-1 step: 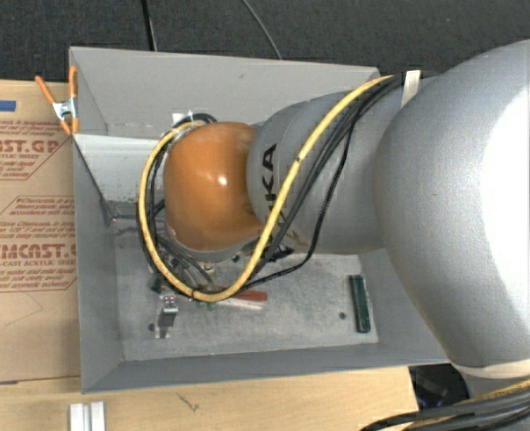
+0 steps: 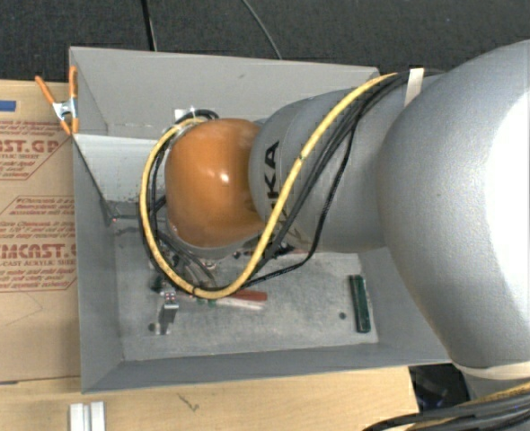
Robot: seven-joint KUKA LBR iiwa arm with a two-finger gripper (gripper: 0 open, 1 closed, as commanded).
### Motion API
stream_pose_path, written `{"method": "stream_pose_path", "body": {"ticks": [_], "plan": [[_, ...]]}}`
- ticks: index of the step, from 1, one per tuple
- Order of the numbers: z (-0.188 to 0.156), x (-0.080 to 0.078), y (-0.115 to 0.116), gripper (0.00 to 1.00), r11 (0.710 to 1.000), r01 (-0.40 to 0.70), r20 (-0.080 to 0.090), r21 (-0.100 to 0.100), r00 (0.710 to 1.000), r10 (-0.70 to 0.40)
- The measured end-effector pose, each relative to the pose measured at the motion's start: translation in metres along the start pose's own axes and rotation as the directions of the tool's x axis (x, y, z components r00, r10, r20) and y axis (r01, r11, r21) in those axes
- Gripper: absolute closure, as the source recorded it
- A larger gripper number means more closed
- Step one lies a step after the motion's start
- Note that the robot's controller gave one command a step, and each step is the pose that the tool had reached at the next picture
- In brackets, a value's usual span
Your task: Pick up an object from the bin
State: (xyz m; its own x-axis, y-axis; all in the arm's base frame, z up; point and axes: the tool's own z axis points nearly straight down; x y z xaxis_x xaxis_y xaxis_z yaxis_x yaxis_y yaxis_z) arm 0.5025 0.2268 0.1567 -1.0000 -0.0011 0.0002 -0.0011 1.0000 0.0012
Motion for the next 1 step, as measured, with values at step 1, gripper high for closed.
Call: {"method": "stream_pose_path", "body": {"ticks": [1], "plan": [[0.0325, -0.0220, -0.0385, 0.00, 0.996, 0.089, 0.004, -0.001, 0.996, -0.089]]}}
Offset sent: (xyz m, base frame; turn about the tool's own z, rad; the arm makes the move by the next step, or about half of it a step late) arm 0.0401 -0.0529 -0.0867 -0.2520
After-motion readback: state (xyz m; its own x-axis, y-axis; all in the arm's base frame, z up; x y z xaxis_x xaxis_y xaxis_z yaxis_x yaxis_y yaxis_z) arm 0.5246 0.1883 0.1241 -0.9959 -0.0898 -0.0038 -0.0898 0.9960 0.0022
